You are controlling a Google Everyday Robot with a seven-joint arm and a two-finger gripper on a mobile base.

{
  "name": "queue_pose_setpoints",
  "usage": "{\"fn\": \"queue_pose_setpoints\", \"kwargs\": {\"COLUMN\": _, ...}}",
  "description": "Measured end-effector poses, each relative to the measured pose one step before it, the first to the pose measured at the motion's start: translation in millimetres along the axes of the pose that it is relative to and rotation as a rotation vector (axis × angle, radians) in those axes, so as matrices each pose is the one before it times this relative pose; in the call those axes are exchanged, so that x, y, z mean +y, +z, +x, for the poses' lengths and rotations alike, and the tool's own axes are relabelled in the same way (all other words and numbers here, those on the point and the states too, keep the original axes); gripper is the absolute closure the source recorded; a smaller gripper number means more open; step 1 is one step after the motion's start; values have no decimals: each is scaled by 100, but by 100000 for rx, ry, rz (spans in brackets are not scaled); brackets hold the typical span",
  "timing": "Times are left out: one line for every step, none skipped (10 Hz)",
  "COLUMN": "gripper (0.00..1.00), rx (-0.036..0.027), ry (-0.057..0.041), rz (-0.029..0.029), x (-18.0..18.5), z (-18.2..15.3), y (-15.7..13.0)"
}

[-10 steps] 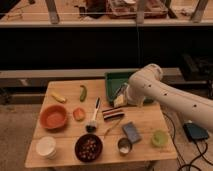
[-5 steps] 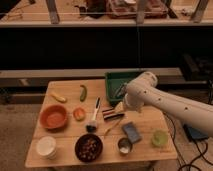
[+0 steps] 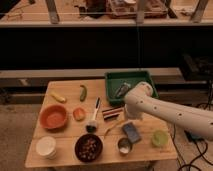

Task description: Place sponge in metal cup

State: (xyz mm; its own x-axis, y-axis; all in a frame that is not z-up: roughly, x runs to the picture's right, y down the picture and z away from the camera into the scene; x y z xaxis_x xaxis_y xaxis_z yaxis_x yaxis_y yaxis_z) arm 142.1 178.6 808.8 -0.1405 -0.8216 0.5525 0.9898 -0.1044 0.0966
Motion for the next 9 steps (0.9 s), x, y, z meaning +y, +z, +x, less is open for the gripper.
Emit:
{"fn": "queue_pose_setpoints", "kwargs": {"gripper": 24, "rx": -278, "ry": -1341, "rz": -281, "x": -9, "z": -617, "y": 290}}
{"fn": "queue_pose_setpoints", "kwargs": {"gripper": 24, "rx": -330, "ry": -1227, "rz": -448, "x": 50, "z": -725, "y": 328}}
{"fn": "queue_pose_setpoints", "kwargs": {"gripper": 24, "rx": -165, "ry": -963, "rz": -558, "x": 80, "z": -569, "y": 206}}
{"fn": "queue_pose_setpoints", "kwargs": {"gripper": 24, "rx": -328, "ry": -649, "rz": -921, "x": 203, "z": -611, "y": 275}}
{"fn": "queue_pose_setpoints", "kwargs": {"gripper": 24, "rx": -288, "ry": -130, "rz": -1149, "x": 236, "z": -433, "y": 251}}
{"fn": "queue_pose_setpoints", "kwargs": {"gripper": 24, "rx": -311, "ry": -599, "rz": -1406, "x": 12, "z": -354, "y": 326}}
{"fn": "queue_pose_setpoints", "kwargs": {"gripper": 24, "rx": -510, "ry": -311, "rz": -734, "x": -23, "z": -245, "y": 314}}
{"fn": "queue_pose_setpoints", "kwargs": {"gripper": 26, "rx": -595, "ry": -197, "rz": -501, "x": 14, "z": -183, "y": 260}}
{"fn": "queue_pose_setpoints", "kwargs": {"gripper": 33, "rx": -690, "ry": -24, "rz": -338, "x": 81, "z": -263, "y": 400}}
